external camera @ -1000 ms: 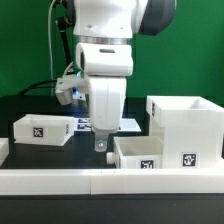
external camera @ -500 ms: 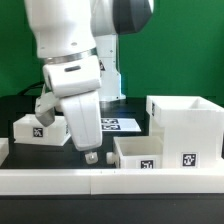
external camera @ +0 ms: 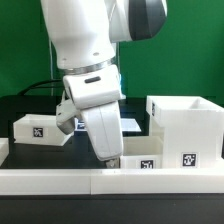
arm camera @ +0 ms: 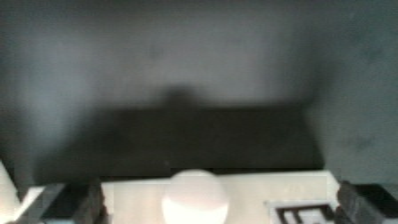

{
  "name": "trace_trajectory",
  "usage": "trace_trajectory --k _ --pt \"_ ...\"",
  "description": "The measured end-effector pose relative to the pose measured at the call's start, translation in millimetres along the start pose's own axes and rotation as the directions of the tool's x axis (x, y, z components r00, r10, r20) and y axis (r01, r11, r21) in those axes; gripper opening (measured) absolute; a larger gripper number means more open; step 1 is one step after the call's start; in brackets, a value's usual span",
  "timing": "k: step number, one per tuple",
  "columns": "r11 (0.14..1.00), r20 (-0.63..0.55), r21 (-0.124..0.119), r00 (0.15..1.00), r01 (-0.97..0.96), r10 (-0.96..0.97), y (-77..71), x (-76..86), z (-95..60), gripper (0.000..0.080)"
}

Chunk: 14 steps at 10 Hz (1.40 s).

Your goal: Assemble drawer

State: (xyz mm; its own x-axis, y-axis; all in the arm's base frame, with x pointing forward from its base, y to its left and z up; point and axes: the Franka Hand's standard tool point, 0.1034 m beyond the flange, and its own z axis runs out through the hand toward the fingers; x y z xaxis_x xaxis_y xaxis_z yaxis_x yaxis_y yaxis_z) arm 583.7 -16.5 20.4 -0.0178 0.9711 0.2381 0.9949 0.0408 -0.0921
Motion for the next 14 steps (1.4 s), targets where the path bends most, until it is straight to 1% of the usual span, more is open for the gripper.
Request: trace_trajectory --k 2,4,6,8,11,13,14 --pt "1.0 0.0 0.0 1.0 -0.006 0.006 -0.7 -3.2 -0.1 0.0648" --pt "1.0 -0.001 0.002 1.0 -0.005 0.005 -1.5 -2.0 0.7 0.0648" --pt "1.0 -0.011 0.011 1.0 -0.005 0.005 -3.9 12.1 6.1 0.0648" --pt "1.0 -0.017 0.014 1.0 -0.016 0.017 -2.9 25.3 9.1 0.0648" --pt "1.0 -0.023 0.021 1.0 -0.018 0.018 -2.0 50.1 12.9 0.0648" --pt "1.0 -0.02 0.021 1.0 -0.022 0.022 -1.9 48.8 12.8 0.0648" --pt "1.0 -0.019 0.022 1.0 -0.017 0.017 -2.1 39.6 10.7 0.0648"
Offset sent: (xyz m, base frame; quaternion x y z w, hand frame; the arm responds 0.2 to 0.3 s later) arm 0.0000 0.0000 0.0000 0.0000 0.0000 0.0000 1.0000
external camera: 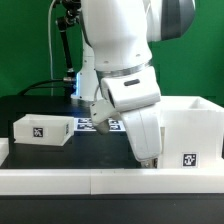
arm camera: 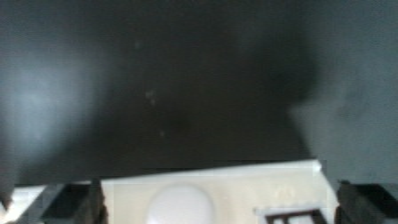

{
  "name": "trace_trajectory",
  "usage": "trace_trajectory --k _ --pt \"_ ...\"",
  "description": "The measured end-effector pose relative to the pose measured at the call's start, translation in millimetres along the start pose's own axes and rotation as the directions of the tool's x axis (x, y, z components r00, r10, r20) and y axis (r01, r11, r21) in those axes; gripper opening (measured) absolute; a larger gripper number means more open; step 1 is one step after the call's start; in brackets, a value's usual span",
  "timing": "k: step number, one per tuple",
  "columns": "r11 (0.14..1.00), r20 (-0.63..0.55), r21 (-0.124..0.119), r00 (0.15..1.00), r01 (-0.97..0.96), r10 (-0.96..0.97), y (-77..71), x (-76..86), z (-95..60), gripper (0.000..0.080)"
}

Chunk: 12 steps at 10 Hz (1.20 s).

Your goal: Assemble drawer

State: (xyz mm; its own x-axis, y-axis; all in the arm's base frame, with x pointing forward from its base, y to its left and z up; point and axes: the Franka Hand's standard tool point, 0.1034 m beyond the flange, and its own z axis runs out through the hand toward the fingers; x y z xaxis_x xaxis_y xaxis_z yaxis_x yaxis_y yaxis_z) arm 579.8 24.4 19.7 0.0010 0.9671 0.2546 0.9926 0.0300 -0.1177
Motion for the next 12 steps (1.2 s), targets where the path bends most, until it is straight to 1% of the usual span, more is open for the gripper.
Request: trace_trajectory --k 1,3,4,5,6,7,9,10,11,12 --pt "1.0 0.001 0.007 1.0 -0.008 0.008 -0.9 -11.3 -3.4 0.0648" --pt "1.0 0.003 0.001 1.0 -0.026 0.026 -0.7 -28.7 -9.6 0.0648" --pt "0.999 0.005 0.0 0.999 -0.045 0.045 -3.4 -35.3 -11.9 0.0648" --pt "0.997 0.01 0.0 0.997 -0.071 0.071 -9.6 -43.7 -14.5 0.0648" --pt "0.996 0.015 -0.003 0.996 -0.089 0.089 -18.2 -52.5 -18.4 0.0648" --pt "0.994 0.027 -0.028 0.994 -0.108 0.108 -31.2 -64.6 -26.3 0.0648" --pt "0.988 0.04 -0.021 0.987 -0.152 0.153 -64.7 -77.6 -37.6 0.0648" --pt "0.99 0.053 -0.051 0.989 -0.134 0.137 -74.1 -85.9 -46.1 0.0648" --pt "0.986 0.064 -0.075 0.987 -0.146 0.151 -84.0 -92.4 -52.4 0.0648" --pt "0.985 0.069 -0.076 0.985 -0.155 0.16 -93.6 -95.9 -57.7 0.0648"
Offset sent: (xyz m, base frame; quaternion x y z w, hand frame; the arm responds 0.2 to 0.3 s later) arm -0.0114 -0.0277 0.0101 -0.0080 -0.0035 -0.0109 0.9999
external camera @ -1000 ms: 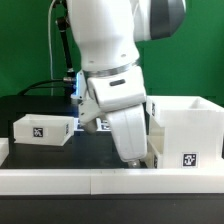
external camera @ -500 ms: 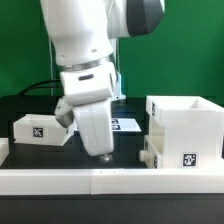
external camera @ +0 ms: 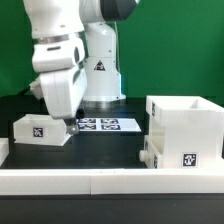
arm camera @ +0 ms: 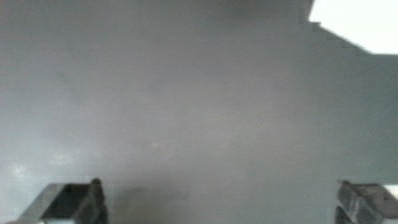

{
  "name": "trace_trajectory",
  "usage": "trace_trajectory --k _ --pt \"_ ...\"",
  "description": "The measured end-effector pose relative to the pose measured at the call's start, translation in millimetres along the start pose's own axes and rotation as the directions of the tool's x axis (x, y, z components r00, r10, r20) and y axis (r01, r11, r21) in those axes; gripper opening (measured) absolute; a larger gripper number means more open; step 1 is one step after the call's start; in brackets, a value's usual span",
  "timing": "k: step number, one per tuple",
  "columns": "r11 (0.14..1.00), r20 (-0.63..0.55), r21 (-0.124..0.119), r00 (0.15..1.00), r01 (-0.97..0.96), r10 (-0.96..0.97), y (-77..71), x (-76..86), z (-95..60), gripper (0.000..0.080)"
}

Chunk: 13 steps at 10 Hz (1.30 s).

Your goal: Assemble drawer

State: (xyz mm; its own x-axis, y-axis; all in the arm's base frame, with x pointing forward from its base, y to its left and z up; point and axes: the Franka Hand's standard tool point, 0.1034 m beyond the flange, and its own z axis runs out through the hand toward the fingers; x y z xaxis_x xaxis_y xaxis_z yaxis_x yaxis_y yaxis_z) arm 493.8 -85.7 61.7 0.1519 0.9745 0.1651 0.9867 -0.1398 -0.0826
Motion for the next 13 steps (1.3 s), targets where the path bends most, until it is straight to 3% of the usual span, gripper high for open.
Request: trace_trajectory --k 3,8,10,11,12,13 --pt "0.999 0.0 0.008 0.999 -0.036 0.036 -2.7 -1.4 0.9 0.0648" --pt "0.925 0.002 0.009 0.925 -0.381 0.381 -3.3 -1.3 1.7 0.0648" --pt "0.847 -0.014 -0.042 0.848 -0.53 0.53 -11.7 -14.8 -5.1 0.0648" --pt "0.72 -0.035 -0.073 0.724 -0.69 0.689 -25.8 -22.7 -9.8 0.0648" --pt "0.688 -0.035 -0.082 0.692 -0.721 0.721 -37.1 -27.7 -8.4 0.0648" --pt "0.596 -0.056 -0.087 0.601 -0.798 0.797 -46.0 -34.3 -6.1 0.0648"
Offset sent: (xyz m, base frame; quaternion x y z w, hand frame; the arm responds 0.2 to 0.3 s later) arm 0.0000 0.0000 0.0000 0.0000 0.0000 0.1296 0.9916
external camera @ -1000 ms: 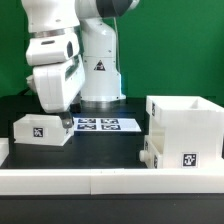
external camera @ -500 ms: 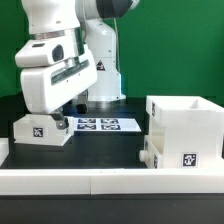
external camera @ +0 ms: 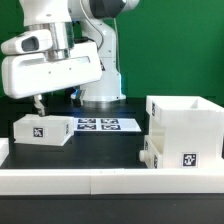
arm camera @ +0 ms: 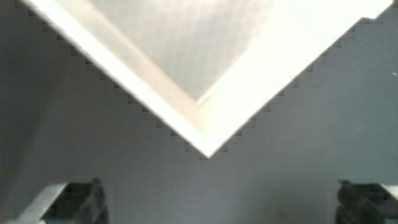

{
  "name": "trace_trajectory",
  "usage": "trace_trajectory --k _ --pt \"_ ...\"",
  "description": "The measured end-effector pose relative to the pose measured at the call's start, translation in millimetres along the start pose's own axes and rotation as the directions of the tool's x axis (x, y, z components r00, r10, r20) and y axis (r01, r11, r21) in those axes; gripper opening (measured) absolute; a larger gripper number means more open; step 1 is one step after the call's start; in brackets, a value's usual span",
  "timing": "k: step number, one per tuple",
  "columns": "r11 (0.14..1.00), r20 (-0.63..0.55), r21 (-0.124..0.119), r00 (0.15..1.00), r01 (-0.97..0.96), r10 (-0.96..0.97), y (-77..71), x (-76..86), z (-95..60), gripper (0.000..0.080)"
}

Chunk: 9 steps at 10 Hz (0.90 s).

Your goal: Assemble drawer

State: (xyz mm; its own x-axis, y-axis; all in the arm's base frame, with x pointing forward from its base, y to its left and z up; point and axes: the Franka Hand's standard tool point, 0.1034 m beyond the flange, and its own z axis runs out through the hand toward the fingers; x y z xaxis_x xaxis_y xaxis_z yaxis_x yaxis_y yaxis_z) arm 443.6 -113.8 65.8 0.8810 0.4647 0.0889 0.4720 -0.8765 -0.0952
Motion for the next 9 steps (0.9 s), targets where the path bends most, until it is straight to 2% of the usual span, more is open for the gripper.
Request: trace_trajectory --k 1,6,9 --pt "0.993 -0.001 -0.002 0.993 -0.119 0.119 -5.3 -15.1 2.4 0.0648" --pt "0.913 0.002 0.007 0.913 -0.408 0.408 -8.3 -13.0 4.6 0.0648" --pt "0.76 0.01 -0.001 0.76 -0.65 0.65 -16.5 -12.2 8.9 0.0648"
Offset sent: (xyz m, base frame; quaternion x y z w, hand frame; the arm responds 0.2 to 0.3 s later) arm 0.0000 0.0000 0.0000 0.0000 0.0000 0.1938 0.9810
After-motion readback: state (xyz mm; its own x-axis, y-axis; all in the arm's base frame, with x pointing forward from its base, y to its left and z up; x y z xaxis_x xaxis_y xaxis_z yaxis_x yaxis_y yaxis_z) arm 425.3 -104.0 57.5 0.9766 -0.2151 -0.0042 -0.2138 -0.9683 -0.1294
